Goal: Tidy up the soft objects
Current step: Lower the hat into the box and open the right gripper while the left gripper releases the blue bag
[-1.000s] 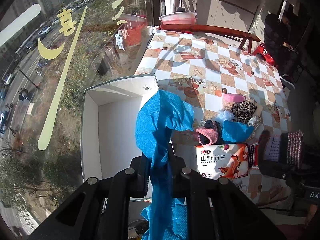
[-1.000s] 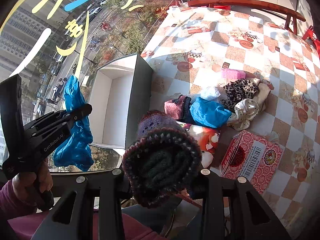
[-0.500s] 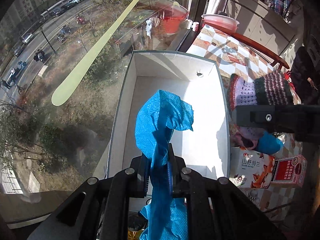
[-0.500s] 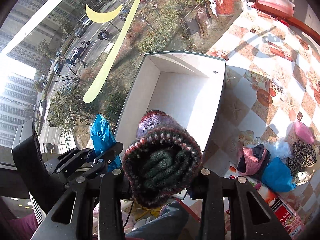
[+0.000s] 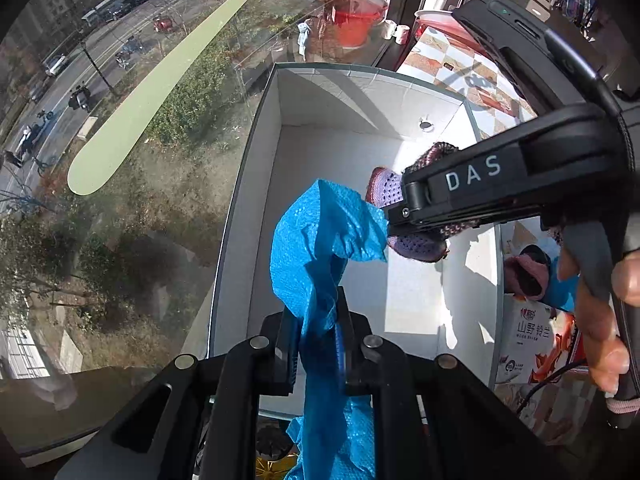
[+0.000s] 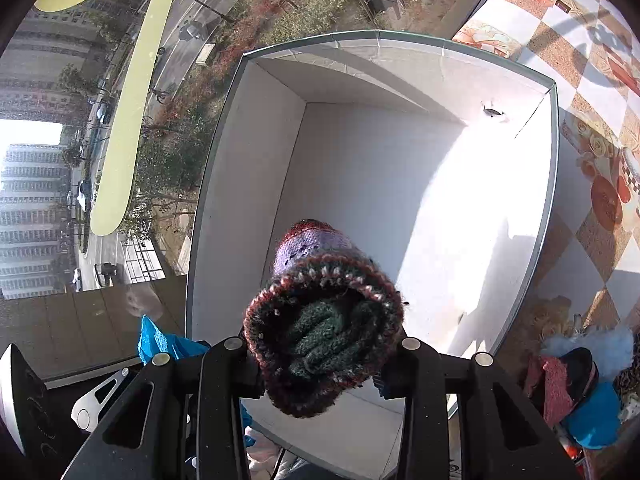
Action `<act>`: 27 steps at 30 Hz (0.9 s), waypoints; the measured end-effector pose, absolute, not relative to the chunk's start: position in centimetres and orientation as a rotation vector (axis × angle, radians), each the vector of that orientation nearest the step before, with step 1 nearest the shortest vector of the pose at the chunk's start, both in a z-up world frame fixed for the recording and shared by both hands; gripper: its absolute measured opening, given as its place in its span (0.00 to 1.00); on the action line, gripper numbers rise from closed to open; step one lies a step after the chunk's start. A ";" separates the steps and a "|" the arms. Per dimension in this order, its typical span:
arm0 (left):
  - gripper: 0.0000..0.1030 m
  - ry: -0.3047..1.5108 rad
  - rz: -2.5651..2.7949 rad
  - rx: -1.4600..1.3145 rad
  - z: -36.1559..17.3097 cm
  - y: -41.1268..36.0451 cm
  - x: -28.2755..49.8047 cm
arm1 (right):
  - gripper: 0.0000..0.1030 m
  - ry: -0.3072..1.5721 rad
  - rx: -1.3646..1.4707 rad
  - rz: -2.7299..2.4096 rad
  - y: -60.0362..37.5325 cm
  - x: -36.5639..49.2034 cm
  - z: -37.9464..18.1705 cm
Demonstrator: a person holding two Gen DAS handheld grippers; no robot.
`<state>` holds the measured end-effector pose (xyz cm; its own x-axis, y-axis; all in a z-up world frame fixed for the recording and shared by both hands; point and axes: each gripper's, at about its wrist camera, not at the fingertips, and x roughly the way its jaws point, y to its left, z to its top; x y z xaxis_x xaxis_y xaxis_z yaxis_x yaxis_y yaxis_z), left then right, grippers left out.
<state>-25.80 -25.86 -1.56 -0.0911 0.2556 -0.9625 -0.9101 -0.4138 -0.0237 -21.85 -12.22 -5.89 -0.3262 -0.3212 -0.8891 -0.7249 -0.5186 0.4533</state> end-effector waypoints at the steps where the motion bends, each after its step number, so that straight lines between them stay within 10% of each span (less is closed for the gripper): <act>1: 0.15 0.799 1.652 -1.280 -1.8 -25.9 -25.7 | 0.38 1.335 -1.633 1.885 -12.3 -21.7 -6.5; 21: 0.15 0.836 1.559 -1.263 -3.3 -24.2 -23.8 | 0.38 1.302 -1.525 1.823 -9.6 -17.0 -3.6; 27: 0.31 0.896 1.516 -1.235 -3.2 -23.8 -22.9 | 0.39 1.356 -1.420 1.854 -7.9 -16.5 -1.6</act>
